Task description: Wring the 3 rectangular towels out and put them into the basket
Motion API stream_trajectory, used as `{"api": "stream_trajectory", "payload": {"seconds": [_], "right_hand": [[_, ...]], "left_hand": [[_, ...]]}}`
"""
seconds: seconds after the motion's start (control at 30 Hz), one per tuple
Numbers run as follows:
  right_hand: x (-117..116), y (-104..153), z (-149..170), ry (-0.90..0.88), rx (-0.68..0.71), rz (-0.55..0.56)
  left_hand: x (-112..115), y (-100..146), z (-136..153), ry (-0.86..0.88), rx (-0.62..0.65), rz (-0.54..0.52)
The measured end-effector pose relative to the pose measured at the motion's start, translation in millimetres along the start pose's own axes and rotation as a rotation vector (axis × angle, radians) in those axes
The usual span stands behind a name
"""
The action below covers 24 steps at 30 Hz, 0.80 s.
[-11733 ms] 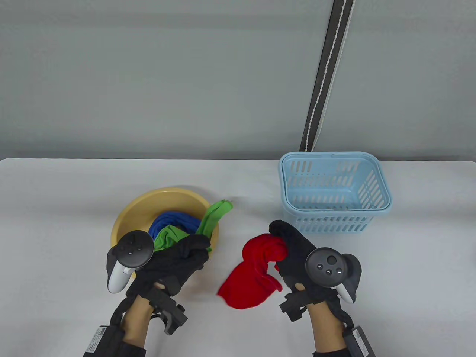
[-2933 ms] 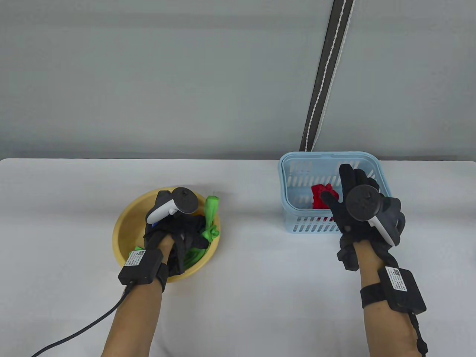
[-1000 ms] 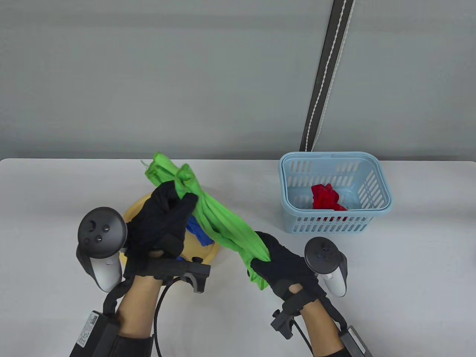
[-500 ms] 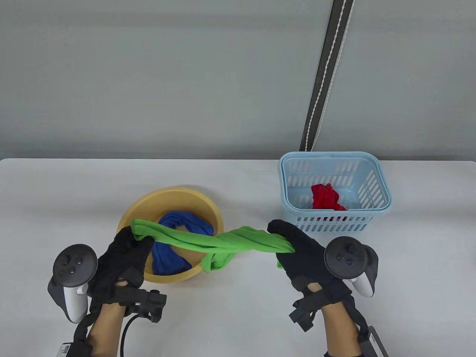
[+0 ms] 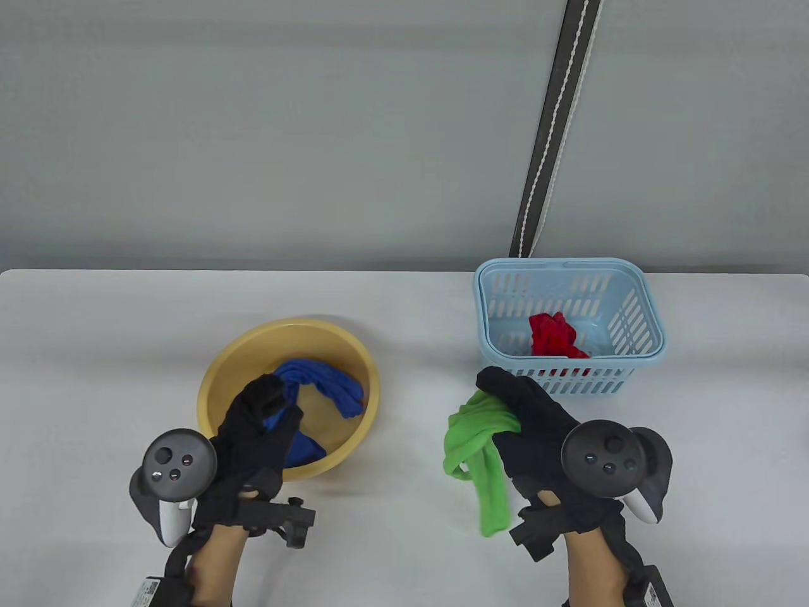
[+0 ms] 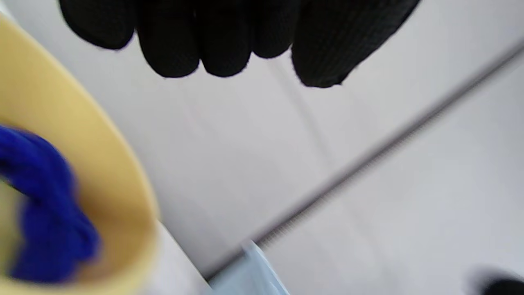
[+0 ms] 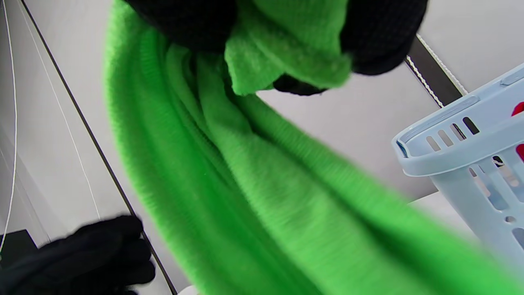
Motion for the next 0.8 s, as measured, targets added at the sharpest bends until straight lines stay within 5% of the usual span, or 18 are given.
{"api": "stream_trajectory", "payload": {"seconds": [0.2, 0.33, 0.57, 0.8], "right_hand": [[-12.6, -4.2, -16.4, 0.002, 0.056, -0.061], [-26.5, -7.5, -31.0, 0.005, 0.115, -0.096], [-48.7, -10.7, -43.5, -0.014, 0.166, -0.1], [-41.8, -6.5, -28.8, -0.045, 0.129, 0.024]], "left_hand": [[89.3, -3.2, -64.7, 0.186, 0.311, 0.305], [129.1, -1.1, -64.6, 0.129, 0.278, 0.416], [148.0, 5.5, -14.3, 0.23, 0.075, 0.351], [147.9, 8.2, 10.7, 0.406, 0.005, 0.293]]}}
Point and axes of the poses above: the tracker on the back of each hand, its own z axis roughly to the little-finger side, its own y axis roughly from the fingertips to the wrist, x = y × z, the point moved 5 cm from there along -y, roughly from the wrist to the fingertips, and after that the axes turned 14 degrees about x, right-handed, at the moved point
